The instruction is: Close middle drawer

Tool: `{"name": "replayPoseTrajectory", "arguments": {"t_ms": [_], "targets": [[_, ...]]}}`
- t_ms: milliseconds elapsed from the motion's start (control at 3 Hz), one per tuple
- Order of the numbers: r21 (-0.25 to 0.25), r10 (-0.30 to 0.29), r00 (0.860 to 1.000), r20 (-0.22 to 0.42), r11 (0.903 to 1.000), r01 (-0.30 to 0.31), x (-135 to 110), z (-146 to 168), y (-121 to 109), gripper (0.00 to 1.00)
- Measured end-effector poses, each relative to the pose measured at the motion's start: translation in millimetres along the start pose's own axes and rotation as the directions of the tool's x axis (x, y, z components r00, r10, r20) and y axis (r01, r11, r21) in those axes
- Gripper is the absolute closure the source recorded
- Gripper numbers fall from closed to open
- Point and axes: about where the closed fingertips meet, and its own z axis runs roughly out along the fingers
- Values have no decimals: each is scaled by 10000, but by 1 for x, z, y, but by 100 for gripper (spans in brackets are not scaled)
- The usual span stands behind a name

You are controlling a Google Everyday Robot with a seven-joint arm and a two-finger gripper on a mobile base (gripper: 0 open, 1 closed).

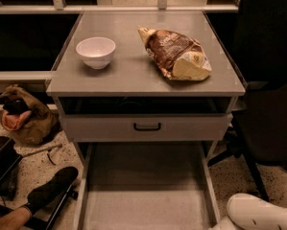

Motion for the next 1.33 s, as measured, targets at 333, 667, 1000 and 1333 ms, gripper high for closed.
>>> {"name": "replayPoseTrajectory", "arguments": {"t_ms": [333,667,1000,1333], "targets": [[-263,82,9999,70,9996,-81,5,17,1,0],[-409,86,9999,148,9991,-80,9,30,2,0],[59,-244,9997,25,9997,244,10,38,-20,0],[1016,-834,9963,-208,9912,850,-7,29,-52,0]]}}
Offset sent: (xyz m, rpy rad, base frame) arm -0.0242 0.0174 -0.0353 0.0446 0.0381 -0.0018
